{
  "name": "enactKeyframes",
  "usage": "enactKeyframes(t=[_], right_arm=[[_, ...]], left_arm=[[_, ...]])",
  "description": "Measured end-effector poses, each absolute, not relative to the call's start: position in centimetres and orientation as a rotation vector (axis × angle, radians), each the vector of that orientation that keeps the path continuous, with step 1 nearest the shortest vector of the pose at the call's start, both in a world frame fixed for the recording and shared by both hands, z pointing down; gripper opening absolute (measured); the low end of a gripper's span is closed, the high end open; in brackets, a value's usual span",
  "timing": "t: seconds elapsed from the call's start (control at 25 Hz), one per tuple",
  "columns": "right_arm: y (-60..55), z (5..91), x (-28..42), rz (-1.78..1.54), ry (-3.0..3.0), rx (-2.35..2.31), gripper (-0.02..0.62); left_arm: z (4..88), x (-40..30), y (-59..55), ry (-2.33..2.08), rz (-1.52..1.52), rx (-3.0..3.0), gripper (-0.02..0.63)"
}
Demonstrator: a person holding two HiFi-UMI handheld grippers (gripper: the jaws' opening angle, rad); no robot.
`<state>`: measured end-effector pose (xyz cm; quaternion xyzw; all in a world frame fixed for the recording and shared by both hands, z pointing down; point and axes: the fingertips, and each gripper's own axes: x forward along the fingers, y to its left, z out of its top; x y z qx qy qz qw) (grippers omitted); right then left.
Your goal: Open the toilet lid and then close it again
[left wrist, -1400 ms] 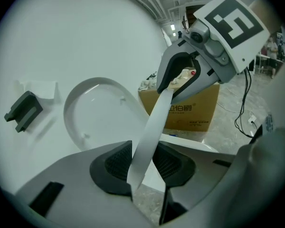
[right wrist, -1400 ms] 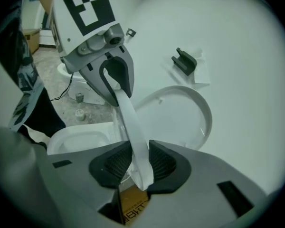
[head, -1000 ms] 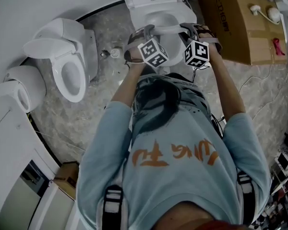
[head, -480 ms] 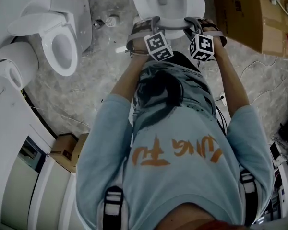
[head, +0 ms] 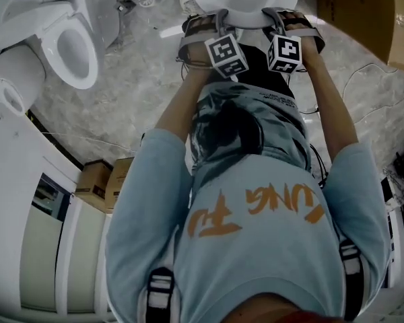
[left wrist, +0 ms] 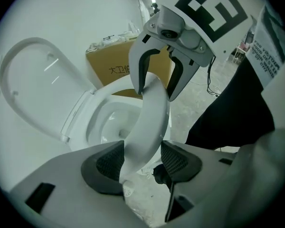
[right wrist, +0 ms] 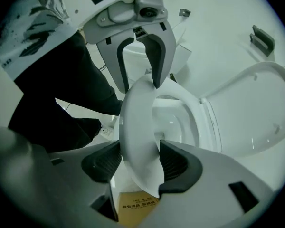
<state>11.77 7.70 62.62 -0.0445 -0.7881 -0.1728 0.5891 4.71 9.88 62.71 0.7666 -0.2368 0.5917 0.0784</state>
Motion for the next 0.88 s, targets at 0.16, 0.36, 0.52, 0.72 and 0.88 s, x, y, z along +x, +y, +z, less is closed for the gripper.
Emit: enactKeyframes(t=[0.16,0.36,0.52,0.72,0.88], right_arm=[[8.9,66.1,11.9,-0.413,-1.784,-0.132,0.273],[9.7,70.4,11.8,-0.415,-1.738,-0.195,0.284],[10.1,74.0,11.9,-0.412,-1.688,-0.197,0.295],[10.8,77.0,11.9,-0.398,-1.65,-0.183,0.302],[10.8,78.7,12.0,-0.382,-1.637,-0.175,0.304]], left_arm=[[65.7,4.8,11.1,-0.665,1.801,2.279,0.252],[69.2,4.7,11.7,-0.611,1.82,2.28,0.253],[72.3,4.7,12.2,-0.569,1.861,2.301,0.245],[75.1,4.7,13.1,-0.506,1.876,2.302,0.239],[76.7,4.7,12.9,-0.486,1.872,2.317,0.232]])
